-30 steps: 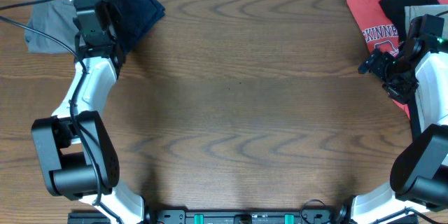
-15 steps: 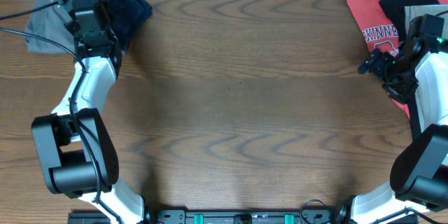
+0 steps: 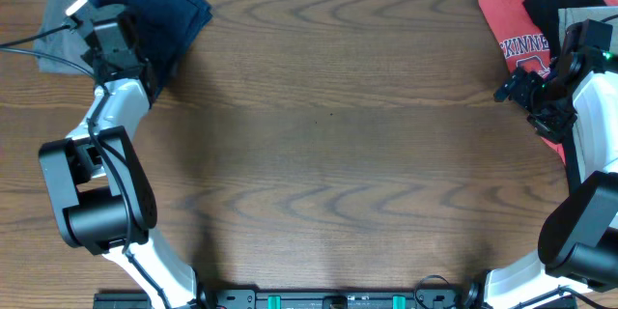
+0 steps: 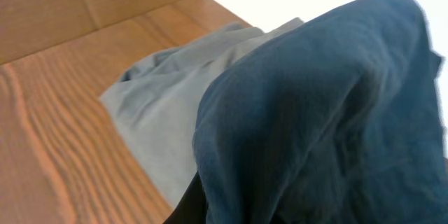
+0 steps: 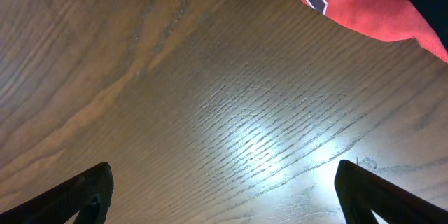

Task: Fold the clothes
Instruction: 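Press the shorts flat on the grey pants and release with the left gripper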

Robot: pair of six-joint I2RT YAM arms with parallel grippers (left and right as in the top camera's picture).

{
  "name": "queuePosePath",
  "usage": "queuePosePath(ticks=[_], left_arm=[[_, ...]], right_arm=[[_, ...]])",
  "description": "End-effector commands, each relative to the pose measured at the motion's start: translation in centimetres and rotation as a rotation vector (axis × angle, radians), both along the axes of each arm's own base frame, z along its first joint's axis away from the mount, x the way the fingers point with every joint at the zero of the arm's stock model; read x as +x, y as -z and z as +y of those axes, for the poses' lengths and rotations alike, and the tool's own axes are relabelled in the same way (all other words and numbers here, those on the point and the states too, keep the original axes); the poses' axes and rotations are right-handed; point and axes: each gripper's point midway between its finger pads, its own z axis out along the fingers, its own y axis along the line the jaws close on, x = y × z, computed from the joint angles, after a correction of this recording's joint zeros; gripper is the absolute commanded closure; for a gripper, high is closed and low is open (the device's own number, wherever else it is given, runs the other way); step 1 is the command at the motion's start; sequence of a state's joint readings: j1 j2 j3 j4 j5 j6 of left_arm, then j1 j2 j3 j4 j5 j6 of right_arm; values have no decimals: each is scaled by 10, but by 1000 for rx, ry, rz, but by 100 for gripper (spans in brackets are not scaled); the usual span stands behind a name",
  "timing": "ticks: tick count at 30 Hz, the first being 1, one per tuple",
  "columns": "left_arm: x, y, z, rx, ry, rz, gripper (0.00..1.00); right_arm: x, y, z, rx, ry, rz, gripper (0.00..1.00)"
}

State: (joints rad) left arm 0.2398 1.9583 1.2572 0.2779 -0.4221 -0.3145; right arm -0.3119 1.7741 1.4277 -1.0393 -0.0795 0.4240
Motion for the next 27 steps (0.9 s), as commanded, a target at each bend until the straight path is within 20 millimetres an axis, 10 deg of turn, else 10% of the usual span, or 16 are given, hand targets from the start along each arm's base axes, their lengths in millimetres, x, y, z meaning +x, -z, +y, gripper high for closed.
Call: queuePosePath(ticks=[1, 3, 12, 21, 27], left_arm=[[-10, 3, 25, 7, -73, 12, 94], [-14, 5, 31, 4, -87, 24, 92], [-19, 8, 38, 1, -102, 37, 0], [-7, 16, 9, -43, -1, 57, 1], [22, 38, -43, -214, 282, 36, 34]], right_arm=[[2, -1, 2, 0, -15, -3, 1], [2, -1, 2, 0, -15, -3, 1], [2, -1, 2, 0, -15, -3, 1], [2, -1, 2, 0, -15, -3, 1], [2, -1, 2, 0, -15, -3, 1]])
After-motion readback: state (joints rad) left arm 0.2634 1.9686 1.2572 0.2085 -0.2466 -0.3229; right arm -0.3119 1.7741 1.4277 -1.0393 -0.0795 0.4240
